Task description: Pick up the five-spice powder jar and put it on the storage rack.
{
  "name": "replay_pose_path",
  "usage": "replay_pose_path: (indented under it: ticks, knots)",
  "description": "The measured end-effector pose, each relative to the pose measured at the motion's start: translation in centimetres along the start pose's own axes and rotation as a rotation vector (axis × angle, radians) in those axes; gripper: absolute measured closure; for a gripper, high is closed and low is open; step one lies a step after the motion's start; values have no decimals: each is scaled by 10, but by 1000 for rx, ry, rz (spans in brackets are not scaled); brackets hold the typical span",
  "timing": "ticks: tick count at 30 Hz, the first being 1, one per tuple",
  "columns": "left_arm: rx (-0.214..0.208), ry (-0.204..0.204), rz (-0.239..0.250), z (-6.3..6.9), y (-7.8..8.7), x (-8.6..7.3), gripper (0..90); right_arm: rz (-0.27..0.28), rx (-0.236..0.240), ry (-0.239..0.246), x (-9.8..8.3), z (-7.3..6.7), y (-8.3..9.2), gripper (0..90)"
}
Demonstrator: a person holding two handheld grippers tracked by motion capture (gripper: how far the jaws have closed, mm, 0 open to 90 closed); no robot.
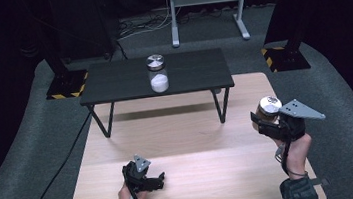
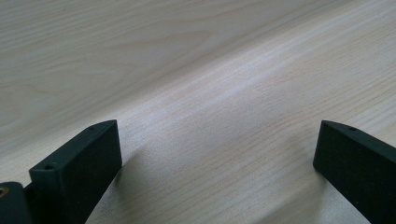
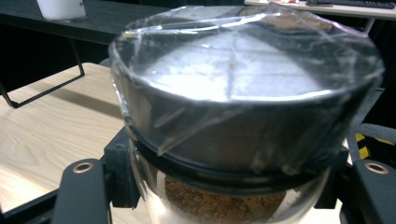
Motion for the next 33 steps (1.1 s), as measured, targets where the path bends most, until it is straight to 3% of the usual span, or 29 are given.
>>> replay_pose_path:
  ticks: [33]
  knots:
    - [-6, -3, 0, -1, 0, 0, 11, 33, 101, 34, 53, 10, -35, 294]
Point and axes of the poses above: each handheld gripper's, and its own axes: y roughly backward along the jaws, x roughly out of its top, z roughly to its right, the point moved 1 cm from there along -y, roughly forward along the jaws, and after that the axes turned 4 degrees about y, right-handed, at the moved point
